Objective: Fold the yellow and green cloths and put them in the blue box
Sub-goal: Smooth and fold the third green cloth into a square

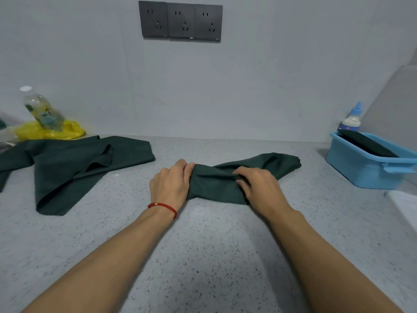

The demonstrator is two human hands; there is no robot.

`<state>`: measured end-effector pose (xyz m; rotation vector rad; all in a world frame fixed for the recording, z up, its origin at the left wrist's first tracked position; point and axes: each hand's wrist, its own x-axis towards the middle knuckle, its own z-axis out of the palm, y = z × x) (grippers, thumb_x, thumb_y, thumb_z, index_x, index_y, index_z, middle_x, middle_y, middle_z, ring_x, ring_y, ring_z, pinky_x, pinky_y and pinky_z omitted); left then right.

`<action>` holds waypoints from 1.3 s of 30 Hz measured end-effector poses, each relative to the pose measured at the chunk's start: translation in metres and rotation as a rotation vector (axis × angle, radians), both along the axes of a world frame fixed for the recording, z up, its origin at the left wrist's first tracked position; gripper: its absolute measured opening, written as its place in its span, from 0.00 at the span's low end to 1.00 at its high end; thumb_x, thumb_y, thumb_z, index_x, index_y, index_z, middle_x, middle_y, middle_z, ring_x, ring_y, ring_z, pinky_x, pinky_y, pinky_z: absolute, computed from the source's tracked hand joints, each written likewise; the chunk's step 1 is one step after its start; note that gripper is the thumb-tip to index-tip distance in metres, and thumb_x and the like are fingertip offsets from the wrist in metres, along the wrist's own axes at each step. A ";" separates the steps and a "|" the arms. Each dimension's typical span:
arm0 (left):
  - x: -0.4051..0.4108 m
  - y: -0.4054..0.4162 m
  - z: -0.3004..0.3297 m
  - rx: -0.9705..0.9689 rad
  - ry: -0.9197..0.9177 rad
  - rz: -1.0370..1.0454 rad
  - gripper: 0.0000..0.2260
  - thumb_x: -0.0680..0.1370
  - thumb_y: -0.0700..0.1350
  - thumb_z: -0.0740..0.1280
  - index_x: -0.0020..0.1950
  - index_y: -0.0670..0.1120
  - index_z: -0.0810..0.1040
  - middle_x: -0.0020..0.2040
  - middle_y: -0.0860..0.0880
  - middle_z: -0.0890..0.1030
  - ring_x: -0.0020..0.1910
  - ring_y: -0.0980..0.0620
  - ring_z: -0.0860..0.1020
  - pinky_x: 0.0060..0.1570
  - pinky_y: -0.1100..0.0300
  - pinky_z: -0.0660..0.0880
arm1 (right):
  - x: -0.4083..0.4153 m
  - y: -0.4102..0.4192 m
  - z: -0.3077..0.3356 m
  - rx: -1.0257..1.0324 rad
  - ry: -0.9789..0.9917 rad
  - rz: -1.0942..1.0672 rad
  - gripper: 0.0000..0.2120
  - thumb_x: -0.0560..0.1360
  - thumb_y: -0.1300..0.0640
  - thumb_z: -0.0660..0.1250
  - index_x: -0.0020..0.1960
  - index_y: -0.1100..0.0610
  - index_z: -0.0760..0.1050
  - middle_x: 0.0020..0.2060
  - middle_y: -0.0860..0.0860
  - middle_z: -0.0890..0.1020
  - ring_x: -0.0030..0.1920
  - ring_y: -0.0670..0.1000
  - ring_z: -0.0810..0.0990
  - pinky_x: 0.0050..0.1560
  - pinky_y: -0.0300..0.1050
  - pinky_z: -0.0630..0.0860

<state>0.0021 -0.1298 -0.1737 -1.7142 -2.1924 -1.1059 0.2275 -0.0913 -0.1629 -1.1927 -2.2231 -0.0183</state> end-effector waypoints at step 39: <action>0.007 -0.019 -0.005 0.060 0.124 -0.285 0.17 0.77 0.29 0.63 0.54 0.51 0.67 0.38 0.51 0.76 0.35 0.47 0.75 0.36 0.51 0.76 | 0.052 0.000 0.003 0.081 0.156 -0.606 0.13 0.71 0.64 0.73 0.52 0.50 0.81 0.50 0.48 0.79 0.51 0.50 0.66 0.52 0.48 0.56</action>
